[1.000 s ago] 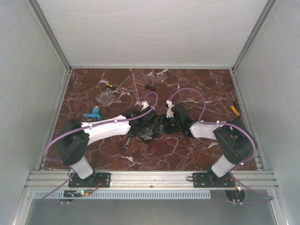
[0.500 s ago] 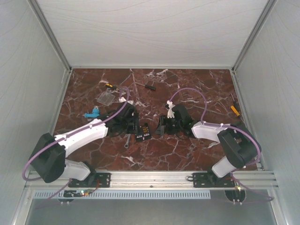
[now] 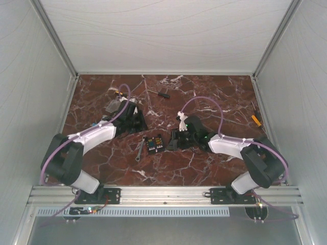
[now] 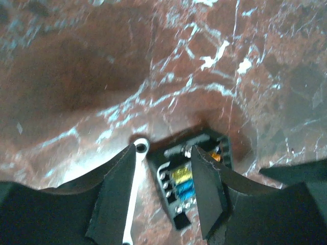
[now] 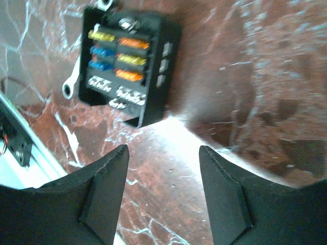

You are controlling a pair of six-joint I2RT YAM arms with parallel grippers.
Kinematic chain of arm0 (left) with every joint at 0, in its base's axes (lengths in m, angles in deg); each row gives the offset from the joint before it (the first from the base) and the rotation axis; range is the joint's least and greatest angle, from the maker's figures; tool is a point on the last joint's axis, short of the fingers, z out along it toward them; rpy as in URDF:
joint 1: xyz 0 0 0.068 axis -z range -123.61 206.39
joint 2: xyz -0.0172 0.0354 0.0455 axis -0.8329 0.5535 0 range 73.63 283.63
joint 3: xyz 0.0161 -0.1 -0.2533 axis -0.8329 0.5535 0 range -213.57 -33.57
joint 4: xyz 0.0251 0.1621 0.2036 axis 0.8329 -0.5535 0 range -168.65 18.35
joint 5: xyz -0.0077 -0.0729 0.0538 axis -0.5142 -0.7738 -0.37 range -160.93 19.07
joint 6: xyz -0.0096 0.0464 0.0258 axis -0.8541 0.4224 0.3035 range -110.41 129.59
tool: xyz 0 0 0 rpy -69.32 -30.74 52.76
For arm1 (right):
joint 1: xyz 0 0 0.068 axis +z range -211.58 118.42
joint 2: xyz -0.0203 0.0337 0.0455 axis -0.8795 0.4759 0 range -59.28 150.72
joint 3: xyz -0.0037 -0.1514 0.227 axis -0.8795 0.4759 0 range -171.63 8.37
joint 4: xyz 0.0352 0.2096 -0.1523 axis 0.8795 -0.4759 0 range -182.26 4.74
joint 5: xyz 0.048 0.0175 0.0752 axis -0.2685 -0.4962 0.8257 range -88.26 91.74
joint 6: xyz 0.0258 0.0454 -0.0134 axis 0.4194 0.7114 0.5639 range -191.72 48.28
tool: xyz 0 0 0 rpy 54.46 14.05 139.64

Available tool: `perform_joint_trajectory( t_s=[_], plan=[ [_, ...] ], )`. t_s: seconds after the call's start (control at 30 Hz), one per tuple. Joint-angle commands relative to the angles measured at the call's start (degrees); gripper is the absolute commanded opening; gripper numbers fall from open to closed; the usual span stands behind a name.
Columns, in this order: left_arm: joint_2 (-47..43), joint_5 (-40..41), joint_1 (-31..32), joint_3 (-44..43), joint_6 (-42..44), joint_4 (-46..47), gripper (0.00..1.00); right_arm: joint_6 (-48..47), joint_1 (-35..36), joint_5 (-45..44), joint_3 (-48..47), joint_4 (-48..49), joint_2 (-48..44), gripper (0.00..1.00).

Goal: Snap on the fuse box
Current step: Install the fuse at the fuse box base.

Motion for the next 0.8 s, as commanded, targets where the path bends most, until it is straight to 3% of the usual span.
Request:
perform_joint_trajectory(
  t_s=[0.0,0.27,0.43,0.77],
  plan=[
    [6.46,-2.11,-0.71,-6.05,2.48,6.44,0.48,0.43,3.95,2.12,-0.05,1.87,-0.33,0.53],
    [10.17,-6.78,-0.89,-5.37,1.45,5.62,0.47,6.51,4.47,7.83,-0.81,12.16,7.62,0.36],
    [8.67,-11.74,-0.90,-1.88,-0.10,5.70,0.48,8.97,3.64,8.39,-2.72,14.19,11.80,0.31],
    [2.12,-20.31,0.66,6.30,-5.76,9.50,0.50,9.86,-5.77,9.66,-6.14,14.89,13.91,0.30]
  ],
)
